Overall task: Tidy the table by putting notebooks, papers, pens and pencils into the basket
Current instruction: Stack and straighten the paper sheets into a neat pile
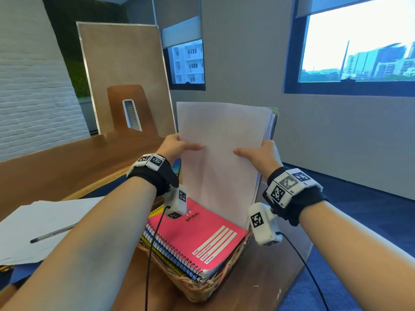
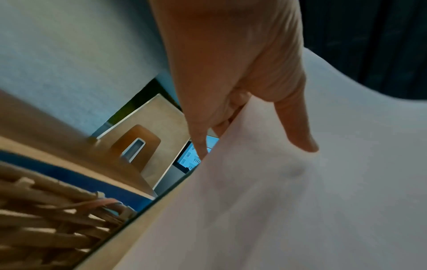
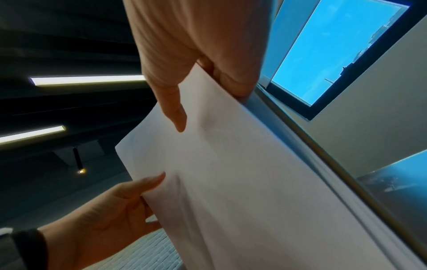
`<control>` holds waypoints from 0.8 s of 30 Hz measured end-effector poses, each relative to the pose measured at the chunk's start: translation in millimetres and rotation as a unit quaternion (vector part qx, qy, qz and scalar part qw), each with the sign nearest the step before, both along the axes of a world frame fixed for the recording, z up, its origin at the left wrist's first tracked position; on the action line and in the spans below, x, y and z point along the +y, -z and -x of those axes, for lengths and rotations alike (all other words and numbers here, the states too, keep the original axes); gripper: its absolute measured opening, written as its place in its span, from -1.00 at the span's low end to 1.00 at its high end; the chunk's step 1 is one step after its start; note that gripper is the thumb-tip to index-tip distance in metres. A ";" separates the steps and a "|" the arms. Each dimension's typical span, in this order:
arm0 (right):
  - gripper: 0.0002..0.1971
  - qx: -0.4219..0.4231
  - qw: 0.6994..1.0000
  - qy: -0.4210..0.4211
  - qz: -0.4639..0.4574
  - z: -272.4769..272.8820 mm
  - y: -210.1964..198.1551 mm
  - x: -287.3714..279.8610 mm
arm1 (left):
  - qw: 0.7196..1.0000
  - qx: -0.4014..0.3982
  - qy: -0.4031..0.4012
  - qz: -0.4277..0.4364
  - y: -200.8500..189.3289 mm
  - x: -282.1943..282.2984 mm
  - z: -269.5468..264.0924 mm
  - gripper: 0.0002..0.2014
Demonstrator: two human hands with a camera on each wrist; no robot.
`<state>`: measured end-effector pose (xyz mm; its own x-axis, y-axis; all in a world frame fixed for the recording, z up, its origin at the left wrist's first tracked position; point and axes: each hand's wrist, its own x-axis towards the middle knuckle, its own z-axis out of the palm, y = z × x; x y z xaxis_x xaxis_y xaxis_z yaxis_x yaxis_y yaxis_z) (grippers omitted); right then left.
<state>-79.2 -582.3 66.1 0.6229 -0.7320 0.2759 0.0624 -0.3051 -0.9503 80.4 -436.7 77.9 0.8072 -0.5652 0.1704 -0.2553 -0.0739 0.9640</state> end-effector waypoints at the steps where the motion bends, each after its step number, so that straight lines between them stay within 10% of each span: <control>1: -0.76 0.000 1.000 -0.004 0.002 -0.1 -0.3 1.6 | 0.999 0.015 0.006 0.040 -2.4 0.8 3.3 -0.62; 13: -0.51 -0.181 0.980 0.081 -0.017 -3.8 -4.2 4.1 | 0.993 -0.003 -0.055 0.101 -2.9 2.3 -9.8 -0.56; 24: -0.77 -0.220 0.947 0.165 0.168 -7.3 -23.4 -4.7 | 0.982 -0.171 -0.072 0.043 -38.7 -24.5 -3.5 -0.70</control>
<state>-71.9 -587.0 89.5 0.1460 -0.6926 0.7064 0.2775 -0.6567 -0.7012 83.8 -461.1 116.6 0.7645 -0.4215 0.4877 -0.5584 -0.0552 0.8277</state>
